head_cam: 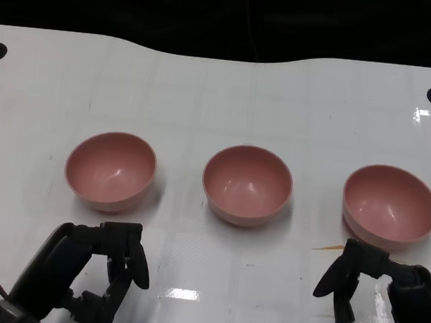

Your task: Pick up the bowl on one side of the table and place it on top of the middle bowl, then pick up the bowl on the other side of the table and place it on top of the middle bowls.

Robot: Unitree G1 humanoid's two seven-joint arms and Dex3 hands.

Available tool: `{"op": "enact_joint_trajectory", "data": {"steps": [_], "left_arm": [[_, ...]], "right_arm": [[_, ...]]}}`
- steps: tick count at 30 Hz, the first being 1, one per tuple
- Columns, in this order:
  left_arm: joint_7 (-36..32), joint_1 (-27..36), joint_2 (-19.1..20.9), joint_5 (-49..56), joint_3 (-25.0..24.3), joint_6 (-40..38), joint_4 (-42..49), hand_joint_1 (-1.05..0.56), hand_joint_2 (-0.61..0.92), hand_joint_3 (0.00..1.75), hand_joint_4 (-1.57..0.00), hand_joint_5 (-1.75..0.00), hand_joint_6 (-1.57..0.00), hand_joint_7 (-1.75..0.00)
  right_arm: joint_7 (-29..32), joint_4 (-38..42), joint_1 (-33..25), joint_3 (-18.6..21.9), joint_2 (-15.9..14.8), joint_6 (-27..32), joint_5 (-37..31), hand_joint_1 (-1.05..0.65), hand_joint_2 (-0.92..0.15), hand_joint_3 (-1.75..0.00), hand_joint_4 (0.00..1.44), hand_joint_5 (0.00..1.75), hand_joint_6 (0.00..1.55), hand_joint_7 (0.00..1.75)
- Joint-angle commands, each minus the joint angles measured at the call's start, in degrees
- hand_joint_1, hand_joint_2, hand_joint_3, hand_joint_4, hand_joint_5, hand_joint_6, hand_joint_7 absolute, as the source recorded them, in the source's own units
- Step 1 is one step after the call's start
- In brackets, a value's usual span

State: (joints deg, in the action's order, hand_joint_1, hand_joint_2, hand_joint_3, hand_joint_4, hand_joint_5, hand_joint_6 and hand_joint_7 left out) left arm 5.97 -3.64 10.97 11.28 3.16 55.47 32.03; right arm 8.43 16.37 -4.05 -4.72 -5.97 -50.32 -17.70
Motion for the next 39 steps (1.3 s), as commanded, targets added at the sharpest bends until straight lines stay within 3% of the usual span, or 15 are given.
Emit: {"op": "enact_joint_trajectory", "data": {"steps": [1,17,21,23,26,31,32,34,37,39], "left_arm": [[-0.63,-0.39,0.97,-0.07,-0.27,0.28,0.16,-0.04,0.15,1.65,-0.98,-1.6,-0.95,-1.36],[0.01,-0.2,1.23,-1.61,-0.38,1.0,0.43,-0.02,0.18,1.6,-0.98,-1.59,-0.93,-1.32],[0.4,-0.41,0.9,-3.19,-0.42,1.09,0.93,-0.06,0.25,1.48,-0.92,-1.64,-0.88,-1.19],[0.71,-0.36,0.33,-5.0,-0.49,0.36,0.81,-0.06,0.28,1.35,-0.85,-1.42,-0.88,-0.94],[1.39,-0.03,0.08,-6.65,-0.36,-1.34,-0.01,-0.1,0.35,1.17,-0.79,-1.27,-0.84,-0.76],[0.09,0.58,0.15,-5.22,-1.13,-5.36,-3.02,-0.11,0.4,1.07,-0.77,-1.25,-0.83,-0.7],[-1.45,1.04,0.29,-3.29,-1.83,-8.46,-5.6,-0.23,0.49,0.81,-0.6,-1.09,-0.63,-0.59],[-3.8,1.83,0.66,0.38,-2.87,-12.73,-10.15,-0.3,0.66,0.42,-0.43,-0.97,-0.48,-0.48],[-5.98,2.53,1.58,5.25,-3.52,-17.51,-15.76,-0.38,0.79,0.16,-0.32,-0.93,-0.42,-0.38],[-6.3,2.83,2.07,7.22,-3.63,-21.16,-18.89,-0.42,0.83,0.09,-0.29,-0.92,-0.41,-0.32]], "right_arm": [[0.35,-0.17,0.02,0.65,-0.24,-0.13,0.68,0.23,-0.1,-1.7,0.87,1.73,0.83,1.41],[0.41,-0.06,0.1,0.59,-0.44,-1.02,0.35,0.23,-0.09,-1.69,0.88,1.7,0.84,1.38],[0.19,-0.27,0.0,0.5,-0.4,-0.6,0.52,0.24,-0.1,-1.69,0.88,1.69,0.84,1.37],[-0.09,-0.34,0.05,0.4,-0.48,-0.55,0.77,0.25,-0.08,-1.71,0.88,1.7,0.84,1.38],[-0.25,-0.45,0.03,0.34,-0.46,-0.49,0.9,0.25,-0.07,-1.73,0.89,1.7,0.85,1.38],[-0.05,-0.42,0.11,0.39,-0.42,-0.48,0.49,0.25,-0.07,-1.73,0.89,1.7,0.85,1.38],[0.1,-0.33,0.2,0.43,-0.4,-0.47,0.25,0.25,-0.07,-1.74,0.89,1.7,0.85,1.38],[0.21,-0.36,0.31,0.48,-0.39,-0.3,0.01,0.24,-0.07,-1.74,0.88,1.69,0.85,1.38],[0.74,-0.06,0.72,0.65,-0.32,-0.61,-0.55,0.25,-0.06,-1.75,0.9,1.7,0.86,1.38],[0.85,-0.12,0.78,0.68,-0.35,-0.31,-0.77,0.24,-0.06,-1.75,0.89,1.71,0.85,1.39]]}}
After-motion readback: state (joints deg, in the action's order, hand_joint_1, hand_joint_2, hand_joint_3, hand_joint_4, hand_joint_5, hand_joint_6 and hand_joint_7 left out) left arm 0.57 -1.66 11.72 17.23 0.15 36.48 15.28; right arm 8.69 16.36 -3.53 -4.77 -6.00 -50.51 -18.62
